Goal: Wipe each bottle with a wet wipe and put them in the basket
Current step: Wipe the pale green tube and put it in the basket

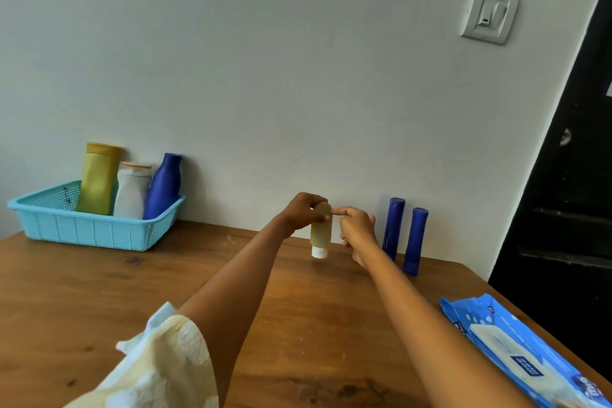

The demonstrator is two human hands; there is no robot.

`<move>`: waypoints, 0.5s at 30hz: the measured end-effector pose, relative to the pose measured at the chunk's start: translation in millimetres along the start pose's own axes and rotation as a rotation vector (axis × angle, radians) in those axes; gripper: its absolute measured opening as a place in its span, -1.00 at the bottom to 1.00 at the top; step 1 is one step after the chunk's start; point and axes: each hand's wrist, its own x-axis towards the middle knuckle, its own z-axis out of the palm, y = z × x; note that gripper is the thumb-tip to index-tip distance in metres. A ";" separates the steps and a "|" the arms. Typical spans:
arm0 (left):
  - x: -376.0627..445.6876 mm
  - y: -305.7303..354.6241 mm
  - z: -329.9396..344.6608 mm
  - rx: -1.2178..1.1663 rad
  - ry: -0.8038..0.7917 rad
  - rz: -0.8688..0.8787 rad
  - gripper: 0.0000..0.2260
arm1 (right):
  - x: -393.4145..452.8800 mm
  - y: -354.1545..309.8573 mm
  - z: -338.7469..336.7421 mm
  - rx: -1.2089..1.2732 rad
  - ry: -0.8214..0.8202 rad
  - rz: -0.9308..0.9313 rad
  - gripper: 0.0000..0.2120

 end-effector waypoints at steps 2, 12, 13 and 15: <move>-8.4 0.4 -14.2 -0.076 0.047 0.022 -0.54 | -7.4 -6.9 1.8 0.012 0.035 -0.069 -0.60; -87.5 10.0 -78.5 -0.358 0.286 0.041 -0.55 | -89.4 -67.2 46.7 -0.203 -0.054 -0.335 -0.23; -96.6 10.4 -83.5 -0.379 0.316 0.027 -0.55 | -100.4 -75.2 53.3 -0.229 -0.038 -0.358 -0.25; -113.6 10.6 -93.2 -0.405 0.360 0.012 -0.55 | -118.4 -87.9 65.2 -0.227 -0.021 -0.370 -0.31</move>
